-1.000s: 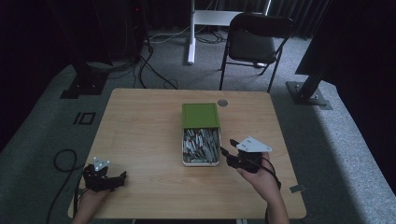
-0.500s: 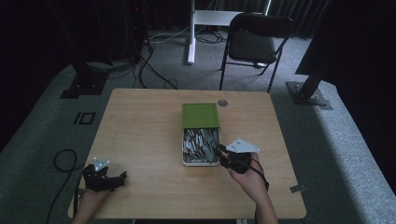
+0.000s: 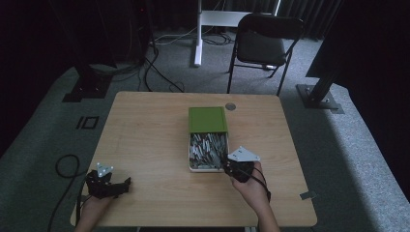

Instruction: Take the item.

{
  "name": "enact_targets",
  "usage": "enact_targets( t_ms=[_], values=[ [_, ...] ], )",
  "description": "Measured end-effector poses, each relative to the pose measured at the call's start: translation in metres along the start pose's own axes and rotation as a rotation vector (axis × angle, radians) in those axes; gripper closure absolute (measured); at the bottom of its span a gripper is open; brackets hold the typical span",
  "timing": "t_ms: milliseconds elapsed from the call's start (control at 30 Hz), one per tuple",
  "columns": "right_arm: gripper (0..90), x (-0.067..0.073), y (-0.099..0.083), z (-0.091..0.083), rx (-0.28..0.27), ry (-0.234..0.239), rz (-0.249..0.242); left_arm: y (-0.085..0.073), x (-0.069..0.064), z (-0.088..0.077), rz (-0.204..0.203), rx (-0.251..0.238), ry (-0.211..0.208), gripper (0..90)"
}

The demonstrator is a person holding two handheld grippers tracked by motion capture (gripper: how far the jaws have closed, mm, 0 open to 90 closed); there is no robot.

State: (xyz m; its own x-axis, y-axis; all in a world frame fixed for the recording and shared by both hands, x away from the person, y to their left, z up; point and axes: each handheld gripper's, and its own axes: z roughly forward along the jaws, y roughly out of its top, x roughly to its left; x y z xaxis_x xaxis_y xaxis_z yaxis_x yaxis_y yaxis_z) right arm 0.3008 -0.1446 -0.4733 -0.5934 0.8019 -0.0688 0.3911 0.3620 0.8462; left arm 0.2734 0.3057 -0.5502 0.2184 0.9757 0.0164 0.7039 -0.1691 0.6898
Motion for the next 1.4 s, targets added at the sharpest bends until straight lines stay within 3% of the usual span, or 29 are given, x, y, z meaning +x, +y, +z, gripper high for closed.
enact_targets(
  t_ms=[233, 500, 600, 800, 967, 1200, 1400],
  values=[
    [80.3, 0.003, -0.009, 0.0, 0.024, -0.017, 0.023, 0.0, 0.0, 0.0, 0.0, 0.0, 0.0, 1.3],
    [82.4, 0.008, -0.02, 0.007, 0.005, -0.066, 0.102, 0.0, 0.0, 0.0, 0.0, 0.0, 0.0, 1.3],
    [81.4, 0.014, -0.025, 0.013, -0.017, -0.125, 0.139, 0.0, 0.0, 0.0, 0.001, 0.0, 0.0, 1.3],
    [78.8, 0.018, -0.024, 0.02, -0.003, -0.19, 0.146, 0.0, 0.0, 0.0, 0.0, 0.0, 0.0, 1.3],
    [81.4, 0.02, -0.03, 0.026, 0.01, -0.202, 0.17, 0.0, 0.0, 0.0, 0.001, 0.0, 0.0, 1.3],
    [88.3, 0.024, -0.03, 0.031, 0.028, -0.243, 0.145, 0.0, 0.0, 0.0, 0.0, 0.0, 0.0, 1.3],
    [88.6, 0.019, -0.023, 0.022, 0.014, -0.226, 0.184, 0.0, 0.0, 0.0, 0.0, 0.0, 0.0, 1.3]
  ],
)
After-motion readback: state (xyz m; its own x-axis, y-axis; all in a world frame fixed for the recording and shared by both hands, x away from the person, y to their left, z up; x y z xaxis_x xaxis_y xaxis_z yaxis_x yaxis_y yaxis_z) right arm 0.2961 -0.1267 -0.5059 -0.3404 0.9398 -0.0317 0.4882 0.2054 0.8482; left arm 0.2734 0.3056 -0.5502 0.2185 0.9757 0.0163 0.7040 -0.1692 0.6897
